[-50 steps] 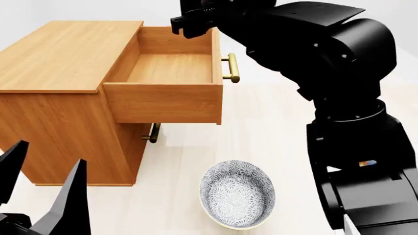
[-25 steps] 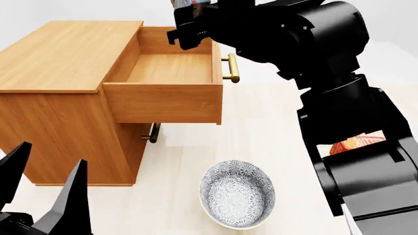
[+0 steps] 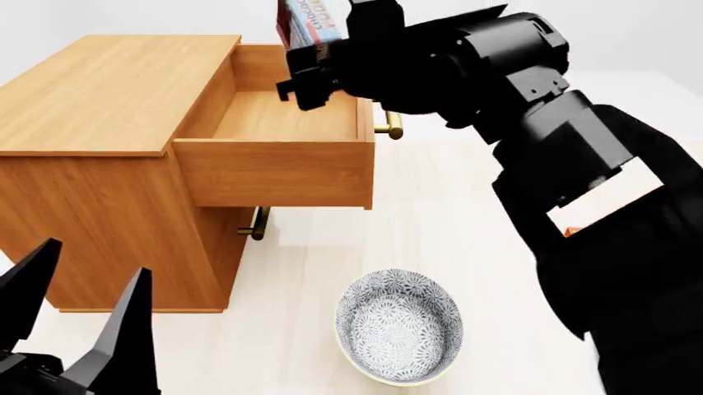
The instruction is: Put the chocolate pudding in the top drawer of the cabinet and close it.
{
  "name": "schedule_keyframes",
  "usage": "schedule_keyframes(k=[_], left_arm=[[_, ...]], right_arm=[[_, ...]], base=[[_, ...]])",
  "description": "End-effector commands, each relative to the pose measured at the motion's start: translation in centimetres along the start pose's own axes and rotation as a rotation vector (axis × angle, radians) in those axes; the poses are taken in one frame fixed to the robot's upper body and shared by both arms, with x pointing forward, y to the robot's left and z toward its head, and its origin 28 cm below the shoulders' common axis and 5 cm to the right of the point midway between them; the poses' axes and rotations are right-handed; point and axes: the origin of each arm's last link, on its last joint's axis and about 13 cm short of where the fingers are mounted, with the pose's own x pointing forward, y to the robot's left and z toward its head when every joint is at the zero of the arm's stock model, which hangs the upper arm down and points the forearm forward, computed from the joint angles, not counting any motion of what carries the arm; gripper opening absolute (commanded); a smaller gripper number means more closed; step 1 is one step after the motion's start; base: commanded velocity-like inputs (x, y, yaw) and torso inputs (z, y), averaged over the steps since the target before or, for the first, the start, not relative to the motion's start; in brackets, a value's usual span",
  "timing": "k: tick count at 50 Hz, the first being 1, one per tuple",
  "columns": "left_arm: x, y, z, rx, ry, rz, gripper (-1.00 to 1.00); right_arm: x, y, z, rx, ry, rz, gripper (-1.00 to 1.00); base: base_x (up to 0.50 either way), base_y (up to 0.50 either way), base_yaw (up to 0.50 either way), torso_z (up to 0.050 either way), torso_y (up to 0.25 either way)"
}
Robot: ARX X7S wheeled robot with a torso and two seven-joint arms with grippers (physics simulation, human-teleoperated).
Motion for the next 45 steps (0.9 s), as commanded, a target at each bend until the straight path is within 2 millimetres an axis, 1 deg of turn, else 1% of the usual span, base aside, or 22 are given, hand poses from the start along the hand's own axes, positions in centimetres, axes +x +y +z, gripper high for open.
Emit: schedule_keyframes(k=[1, 8, 14, 16, 17, 20, 24, 34, 38, 40, 45], left_arm=[[0.1, 0.1, -0.2, -0.009, 0.003, -0.002, 1.0], [0.2, 0.3, -0.5, -0.017, 0.007, 0.0, 1.0], [0.2, 0.4, -0.7, -0.024, 0.01, 0.001, 1.0], [0.2, 0.4, -0.7, -0.025, 0.01, 0.001, 1.0], [0.2, 0.4, -0.7, -0.025, 0.01, 0.001, 1.0], [0.2, 0.3, -0.7, -0.026, 0.011, 0.002, 1.0], [0.2, 0.4, -0.8, -0.027, 0.012, 0.001, 1.0], [0.1, 0.3, -0.9, -0.033, 0.017, -0.002, 1.0], [0.2, 0.3, -1.0, -0.035, 0.018, -0.003, 1.0], [0.2, 0.2, -1.0, -0.033, 0.018, -0.004, 1.0], [0.3, 0.0, -0.8, -0.029, 0.017, -0.009, 1.0]], right_arm=[[0.7, -0.7, -1.2, 0.025, 0.034, -0.042, -1.0], [1.3, -0.6, -2.6, 0.03, 0.054, -0.046, -1.0], [0.9, -0.2, -3.7, 0.014, 0.047, -0.042, -1.0], [0.9, -0.2, -3.7, 0.005, 0.031, -0.037, -1.0], [0.8, -0.2, -3.7, -0.006, 0.016, -0.041, 1.0], [0.8, -0.2, -3.4, -0.007, -0.029, -0.04, 1.0], [0.5, -0.1, -2.5, 0.002, -0.122, -0.036, 1.0], [-1.0, -0.4, 0.8, 0.035, -0.436, -0.068, 1.0], [-1.5, -0.5, 1.6, 0.028, -0.493, -0.091, 1.0], [-1.7, -0.9, 2.2, 0.014, -0.559, -0.151, 1.0], [-1.8, -1.1, 2.7, -0.008, -0.606, -0.197, 1.0]], base=[[0.0, 0.0, 0.0, 0.0, 0.0], [0.0, 0.0, 0.0, 0.0, 0.0], [0.0, 0.0, 0.0, 0.0, 0.0], [0.0, 0.0, 0.0, 0.0, 0.0], [0.0, 0.0, 0.0, 0.0, 0.0], [0.0, 0.0, 0.0, 0.0, 0.0], [0.0, 0.0, 0.0, 0.0, 0.0], [0.0, 0.0, 0.0, 0.0, 0.0], [0.0, 0.0, 0.0, 0.0, 0.0], [0.0, 0.0, 0.0, 0.0, 0.0], [0.0, 0.0, 0.0, 0.0, 0.0]])
